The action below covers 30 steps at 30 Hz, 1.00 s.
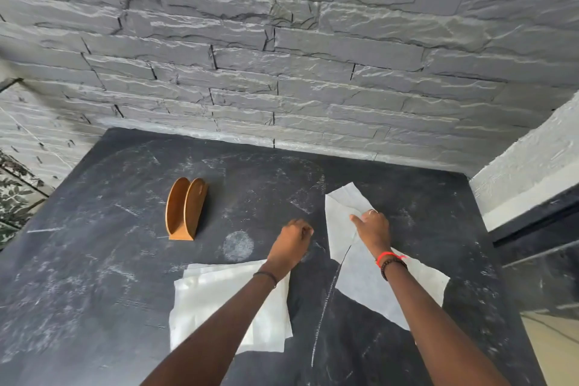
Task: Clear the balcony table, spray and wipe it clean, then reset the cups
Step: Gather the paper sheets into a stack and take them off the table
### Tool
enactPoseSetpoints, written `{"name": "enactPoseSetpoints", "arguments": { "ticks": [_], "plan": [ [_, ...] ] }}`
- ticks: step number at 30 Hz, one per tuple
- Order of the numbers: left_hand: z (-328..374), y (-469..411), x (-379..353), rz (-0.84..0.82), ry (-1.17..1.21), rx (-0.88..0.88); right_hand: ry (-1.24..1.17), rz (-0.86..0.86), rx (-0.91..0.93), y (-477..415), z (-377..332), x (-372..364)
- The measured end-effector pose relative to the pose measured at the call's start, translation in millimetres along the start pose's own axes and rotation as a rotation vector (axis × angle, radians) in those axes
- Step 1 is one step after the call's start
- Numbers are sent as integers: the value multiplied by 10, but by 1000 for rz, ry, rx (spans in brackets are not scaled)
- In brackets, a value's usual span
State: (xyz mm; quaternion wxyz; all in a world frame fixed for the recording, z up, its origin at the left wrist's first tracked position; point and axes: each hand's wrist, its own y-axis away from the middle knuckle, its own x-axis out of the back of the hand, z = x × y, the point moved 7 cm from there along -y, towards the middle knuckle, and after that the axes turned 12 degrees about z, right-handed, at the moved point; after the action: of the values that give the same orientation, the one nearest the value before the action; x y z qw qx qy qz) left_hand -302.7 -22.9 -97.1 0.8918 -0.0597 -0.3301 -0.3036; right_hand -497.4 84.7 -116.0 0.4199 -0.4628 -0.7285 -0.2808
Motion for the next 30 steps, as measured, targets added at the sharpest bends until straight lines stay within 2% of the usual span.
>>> {"name": "enactPoseSetpoints", "arguments": {
  "ticks": [5,10,14,16,18,24,30],
  "plan": [
    [153,-113,-286,-53,16,26,-141,-41,-119,-25,-23,-54],
    [208,-166,-447,-90,31,71,-242,-42,-118,14,-116,-38],
    [256,-195,-573,-130,-19,74,-53,8,2,13,-175,88],
    [287,-214,-593,-107,-23,73,67,-29,73,-6,-187,74],
    [303,-237,-616,-85,-40,58,80,-65,111,-19,-207,50],
    [422,-272,-638,-61,-81,-7,-253,-136,3,19,-328,122],
    [662,-310,-362,17,59,-72,-559,-267,-30,104,-548,201]
  ]
}}
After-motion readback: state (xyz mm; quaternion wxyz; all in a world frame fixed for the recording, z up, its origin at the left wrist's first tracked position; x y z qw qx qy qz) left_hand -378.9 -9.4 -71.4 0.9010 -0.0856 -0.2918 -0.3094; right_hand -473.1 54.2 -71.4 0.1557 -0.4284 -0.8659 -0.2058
